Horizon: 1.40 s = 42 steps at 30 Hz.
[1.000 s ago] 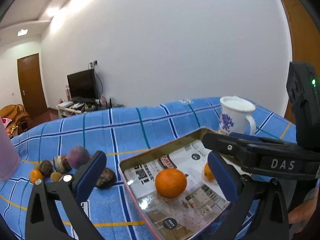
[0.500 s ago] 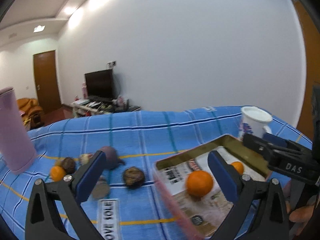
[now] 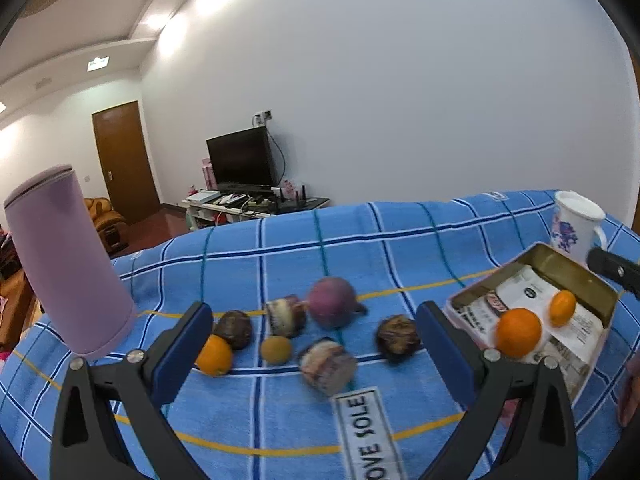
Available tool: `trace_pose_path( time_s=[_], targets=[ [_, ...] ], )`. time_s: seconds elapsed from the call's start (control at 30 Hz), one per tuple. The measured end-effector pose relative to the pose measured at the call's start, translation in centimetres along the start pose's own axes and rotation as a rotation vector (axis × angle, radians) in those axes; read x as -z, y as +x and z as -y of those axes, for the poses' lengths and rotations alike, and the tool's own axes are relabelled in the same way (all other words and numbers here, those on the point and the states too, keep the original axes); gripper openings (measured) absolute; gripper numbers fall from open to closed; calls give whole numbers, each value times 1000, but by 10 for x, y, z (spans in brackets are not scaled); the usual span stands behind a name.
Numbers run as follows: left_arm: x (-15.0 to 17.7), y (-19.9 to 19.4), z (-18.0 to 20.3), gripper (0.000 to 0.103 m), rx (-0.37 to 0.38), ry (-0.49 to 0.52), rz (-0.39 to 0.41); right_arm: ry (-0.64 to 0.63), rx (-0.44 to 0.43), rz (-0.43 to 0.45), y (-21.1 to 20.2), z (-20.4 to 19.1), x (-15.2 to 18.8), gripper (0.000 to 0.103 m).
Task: Organize fruits
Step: 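Withdraw both tools from the tray back toward the fruit cluster, then grasp the dark brown mangosteen with the right tool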
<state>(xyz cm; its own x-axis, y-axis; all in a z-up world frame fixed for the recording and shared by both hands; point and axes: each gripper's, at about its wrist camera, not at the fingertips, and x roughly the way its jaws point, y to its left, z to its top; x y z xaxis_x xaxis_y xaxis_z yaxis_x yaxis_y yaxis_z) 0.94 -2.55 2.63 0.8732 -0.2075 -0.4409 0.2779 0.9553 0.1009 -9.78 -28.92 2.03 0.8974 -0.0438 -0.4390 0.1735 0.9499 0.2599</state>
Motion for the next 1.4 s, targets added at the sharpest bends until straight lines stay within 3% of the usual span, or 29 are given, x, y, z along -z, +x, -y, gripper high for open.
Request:
trace_pose_path(
  time_s=[0.4,0.67,0.77,0.83,1.07,1.17,1.33,1.4],
  targets=[
    [7,6,-38,103,-8,-100,-15,-30,12,-61,15,-31,8,87],
    [9,16,-62,103,-73,-132,-74,-100,-18,-48,13,-65,1,86],
    [10,21,-74,103,-124,-132,-93,-133,-40,-73,16,-77,-1,78],
    [11,24,-83,103,-150,-144,-115,-169,-52,-97,18,-87,-2,73],
    [16,35,-115,103,-174,-194,-200,-331,-153,-214,39,-135,-9,73],
    [20,39,-123,103,-168,-227,-227,-501,-132,-279,63,-169,-3,73],
    [22,42,-121,103,-147,-222,-253,-663,-126,-403,107,-194,8,72],
    [21,41,-119,103,-153,-210,-246,-731,-109,-439,122,-200,13,65]
  ],
)
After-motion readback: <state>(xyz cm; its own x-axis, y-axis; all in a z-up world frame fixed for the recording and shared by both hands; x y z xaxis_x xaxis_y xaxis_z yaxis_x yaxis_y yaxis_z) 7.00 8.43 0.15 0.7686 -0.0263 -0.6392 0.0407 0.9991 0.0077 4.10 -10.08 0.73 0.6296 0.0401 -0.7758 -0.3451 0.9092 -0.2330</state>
